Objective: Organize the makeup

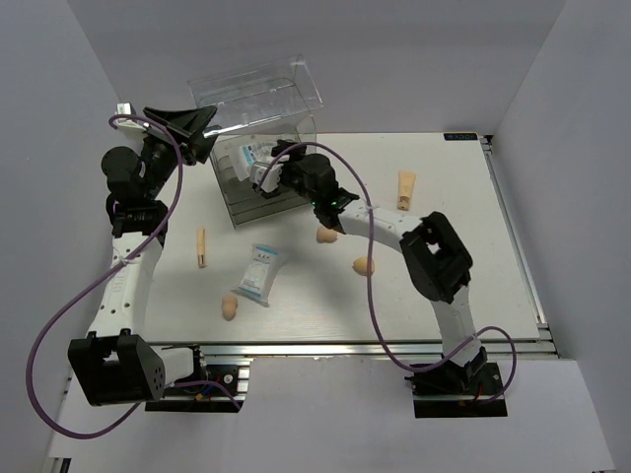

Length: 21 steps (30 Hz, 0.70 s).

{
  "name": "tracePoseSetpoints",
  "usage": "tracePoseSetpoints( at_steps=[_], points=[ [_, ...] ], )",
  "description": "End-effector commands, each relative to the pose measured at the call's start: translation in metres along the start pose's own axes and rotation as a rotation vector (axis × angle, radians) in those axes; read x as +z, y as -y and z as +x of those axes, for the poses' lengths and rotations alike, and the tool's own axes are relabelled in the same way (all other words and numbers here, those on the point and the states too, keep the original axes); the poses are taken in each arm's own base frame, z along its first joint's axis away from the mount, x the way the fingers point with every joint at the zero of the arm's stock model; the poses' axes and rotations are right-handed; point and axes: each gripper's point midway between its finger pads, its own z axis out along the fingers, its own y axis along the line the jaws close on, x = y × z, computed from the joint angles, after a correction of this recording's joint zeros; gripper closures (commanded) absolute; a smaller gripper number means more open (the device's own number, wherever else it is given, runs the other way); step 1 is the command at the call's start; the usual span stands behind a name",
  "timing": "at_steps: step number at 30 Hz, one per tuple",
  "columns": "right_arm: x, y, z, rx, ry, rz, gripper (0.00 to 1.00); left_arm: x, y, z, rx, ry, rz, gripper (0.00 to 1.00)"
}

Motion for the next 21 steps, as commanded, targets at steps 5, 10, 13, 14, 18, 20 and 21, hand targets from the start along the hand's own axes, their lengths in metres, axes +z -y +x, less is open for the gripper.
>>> tracePoseSetpoints(
  at_steps=[5, 10, 13, 14, 18, 20, 21],
  points=[
    [-0.111, 0.0, -0.104, 0.062, 0.538, -0.467, 0.21, -0.003, 0.035, 0.0, 0.051, -0.015, 0.099, 0.22],
    [-0.176, -0.09, -0.093, -0.013, 0.646, -0.9, 0.32, -0.004, 0.033, 0.002, 0.047, -0.015, 0.097, 0.22],
    [-0.19, -0.137, -0.075, -0.127, 0.601, -1.088, 0.33, -0.005, 0.033, 0.003, 0.045, -0.017, 0.094, 0.22],
    [-0.19, -0.147, -0.072, -0.134, 0.577, -1.12, 0.26, -0.006, 0.033, 0.003, 0.046, -0.016, 0.094, 0.22],
    [-0.176, -0.175, -0.078, -0.14, 0.472, -1.095, 0.23, -0.006, 0.031, 0.004, 0.045, -0.018, 0.089, 0.22],
    [-0.162, -0.183, -0.076, -0.164, 0.44, -1.056, 0.22, -0.006, 0.031, 0.004, 0.044, -0.018, 0.089, 0.22],
    [-0.161, -0.19, -0.081, -0.16, 0.433, -1.062, 0.22, -0.006, 0.03, 0.003, 0.043, -0.015, 0.087, 0.22]
  ],
)
